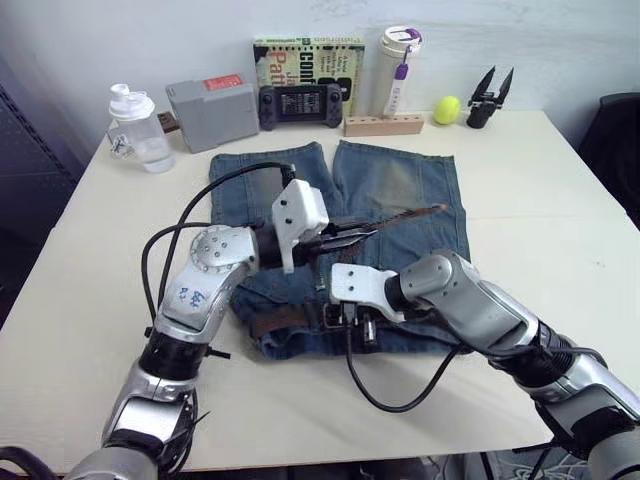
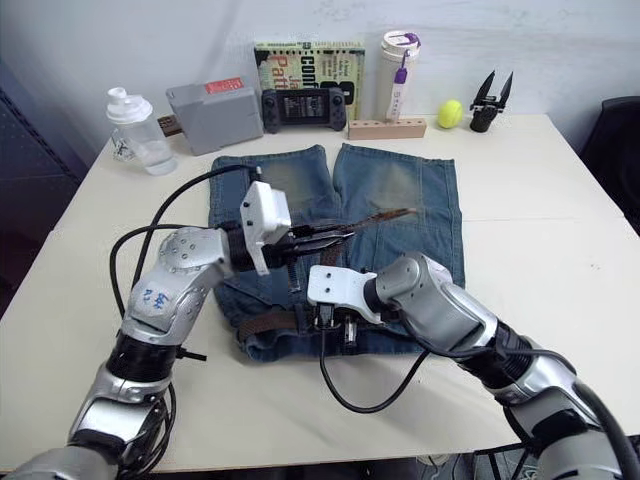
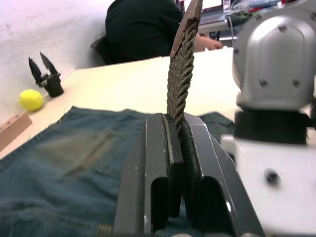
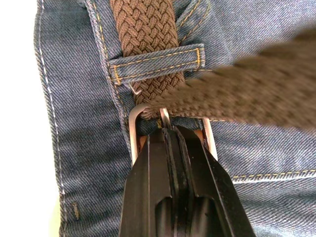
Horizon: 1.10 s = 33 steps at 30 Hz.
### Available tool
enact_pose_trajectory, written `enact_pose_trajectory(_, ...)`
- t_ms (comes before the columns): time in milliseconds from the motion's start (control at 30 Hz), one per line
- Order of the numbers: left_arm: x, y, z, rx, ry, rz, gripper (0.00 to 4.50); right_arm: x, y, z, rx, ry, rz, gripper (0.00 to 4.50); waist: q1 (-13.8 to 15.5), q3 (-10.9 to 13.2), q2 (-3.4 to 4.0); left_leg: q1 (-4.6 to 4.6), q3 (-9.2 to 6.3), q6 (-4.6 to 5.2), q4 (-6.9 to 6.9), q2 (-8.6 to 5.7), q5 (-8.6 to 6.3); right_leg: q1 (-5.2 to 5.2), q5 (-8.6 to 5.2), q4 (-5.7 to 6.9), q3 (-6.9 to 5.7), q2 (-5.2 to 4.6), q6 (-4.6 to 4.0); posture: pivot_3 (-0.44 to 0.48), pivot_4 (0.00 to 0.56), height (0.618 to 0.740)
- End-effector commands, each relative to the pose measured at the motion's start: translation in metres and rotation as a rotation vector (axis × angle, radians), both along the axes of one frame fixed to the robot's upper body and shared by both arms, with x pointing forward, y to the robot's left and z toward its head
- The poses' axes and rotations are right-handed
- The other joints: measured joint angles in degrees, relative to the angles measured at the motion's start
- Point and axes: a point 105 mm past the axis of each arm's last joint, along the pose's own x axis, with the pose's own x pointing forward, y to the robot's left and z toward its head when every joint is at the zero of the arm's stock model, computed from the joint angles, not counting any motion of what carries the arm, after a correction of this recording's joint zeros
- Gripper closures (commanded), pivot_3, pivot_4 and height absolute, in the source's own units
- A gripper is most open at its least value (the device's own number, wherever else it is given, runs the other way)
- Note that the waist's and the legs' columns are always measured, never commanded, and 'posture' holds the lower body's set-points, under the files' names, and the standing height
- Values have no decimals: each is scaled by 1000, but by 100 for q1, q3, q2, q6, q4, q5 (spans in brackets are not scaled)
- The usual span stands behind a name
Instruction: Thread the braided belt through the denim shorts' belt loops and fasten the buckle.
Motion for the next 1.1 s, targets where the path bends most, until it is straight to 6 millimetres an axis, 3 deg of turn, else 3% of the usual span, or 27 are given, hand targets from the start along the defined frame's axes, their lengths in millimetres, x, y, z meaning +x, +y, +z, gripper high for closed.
enact_pose_trajectory(33,-16,-12,60,-132,-209,-86,4500,-50,-16,-94,-228,371,24,4487,-14,-1,2,0,0,0,-1,0,0,0,0,-1,-1,0,0,0,150,726)
enact_pose_trajectory(667,-24,-41,93,-221,-238,-195,4500,-56,-10,-99,-230,395,62,4487,-20,-15,-4,4,-6,-2,-5,1,1,3,-1,-4,3,2,-1,0,150,726)
enact_pose_trajectory(800,-30,-58,102,-227,-259,-254,4500,-59,-8,-100,-229,401,74,4487,-9,-15,-5,3,-6,-2,-3,0,1,4,-1,-4,1,1,-1,0,150,726)
enact_pose_trajectory(1100,-32,-68,103,-251,-226,-273,4500,-59,-6,-100,-224,407,76,4487,-4,-15,-5,0,-5,-2,-2,0,1,5,-1,-6,-2,1,-1,0,150,726)
